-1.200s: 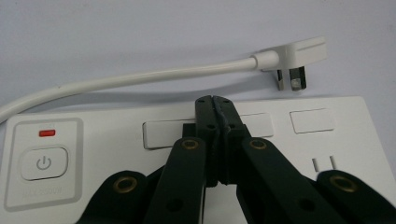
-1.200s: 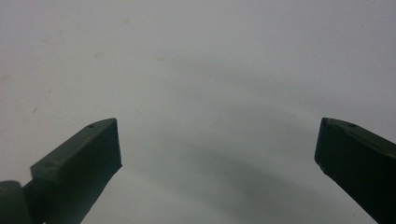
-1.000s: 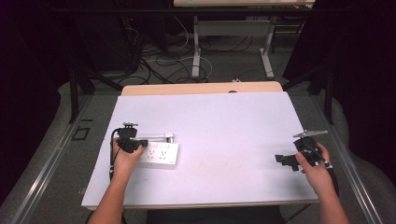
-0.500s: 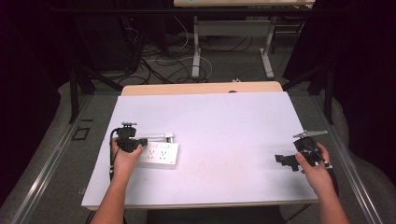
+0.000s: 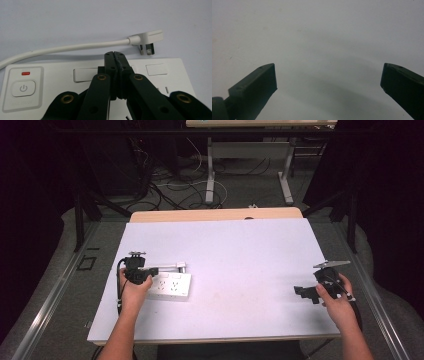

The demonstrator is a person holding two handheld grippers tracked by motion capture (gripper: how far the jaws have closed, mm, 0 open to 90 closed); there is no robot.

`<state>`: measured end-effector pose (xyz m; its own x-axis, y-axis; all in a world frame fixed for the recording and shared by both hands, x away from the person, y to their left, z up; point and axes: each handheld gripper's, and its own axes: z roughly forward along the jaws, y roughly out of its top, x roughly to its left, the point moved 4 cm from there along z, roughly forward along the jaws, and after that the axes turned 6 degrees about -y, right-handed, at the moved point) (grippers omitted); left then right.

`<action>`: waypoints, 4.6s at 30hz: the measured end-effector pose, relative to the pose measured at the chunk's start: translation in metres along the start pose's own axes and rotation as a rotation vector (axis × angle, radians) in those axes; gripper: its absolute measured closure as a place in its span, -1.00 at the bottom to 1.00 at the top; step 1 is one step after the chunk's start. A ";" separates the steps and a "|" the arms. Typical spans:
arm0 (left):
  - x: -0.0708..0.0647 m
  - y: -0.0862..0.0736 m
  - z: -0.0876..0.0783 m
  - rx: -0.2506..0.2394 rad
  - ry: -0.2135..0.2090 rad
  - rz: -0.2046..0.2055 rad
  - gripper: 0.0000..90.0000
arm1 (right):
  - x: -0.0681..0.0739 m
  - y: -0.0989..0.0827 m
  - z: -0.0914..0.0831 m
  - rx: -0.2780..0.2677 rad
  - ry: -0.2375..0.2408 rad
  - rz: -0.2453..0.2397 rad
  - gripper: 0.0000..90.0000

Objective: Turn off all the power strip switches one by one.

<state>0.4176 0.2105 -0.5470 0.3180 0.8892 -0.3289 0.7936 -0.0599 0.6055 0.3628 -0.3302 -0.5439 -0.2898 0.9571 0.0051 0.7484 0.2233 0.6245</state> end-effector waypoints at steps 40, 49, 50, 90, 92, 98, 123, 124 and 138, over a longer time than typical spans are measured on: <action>-0.024 -0.003 0.018 0.050 -0.023 0.069 1.00 | 0.001 -0.001 0.000 -0.002 0.000 0.005 -1.00; -0.023 -0.004 0.019 0.029 -0.011 0.074 1.00 | 0.001 -0.001 0.000 0.005 0.006 -0.003 -1.00; -0.023 -0.005 0.020 0.025 -0.007 0.074 1.00 | 0.001 -0.001 -0.001 0.005 0.004 -0.003 -1.00; -0.027 -0.006 0.024 0.031 -0.017 0.088 1.00 | 0.001 -0.001 -0.002 -0.001 0.003 -0.002 -1.00; -0.027 -0.006 0.023 0.042 -0.019 0.087 1.00 | 0.000 -0.001 -0.002 -0.001 0.002 -0.002 -1.00; -0.028 -0.005 0.020 0.039 -0.021 0.087 1.00 | 0.001 -0.001 -0.002 -0.004 0.005 -0.005 -1.00; -0.055 0.002 0.022 0.016 -0.058 0.137 1.00 | 0.001 -0.001 -0.002 0.000 0.005 0.001 -1.00; -0.056 0.002 0.021 0.032 -0.064 0.139 1.00 | 0.001 -0.001 -0.002 -0.003 0.000 0.001 -1.00; -0.058 0.000 0.032 0.048 -0.065 0.144 1.00 | 0.002 -0.001 -0.002 0.000 0.001 0.004 -1.00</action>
<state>0.4155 0.1442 -0.5506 0.4618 0.8388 -0.2885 0.7607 -0.2073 0.6151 0.3602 -0.3294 -0.5433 -0.2880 0.9576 0.0083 0.7493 0.2199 0.6247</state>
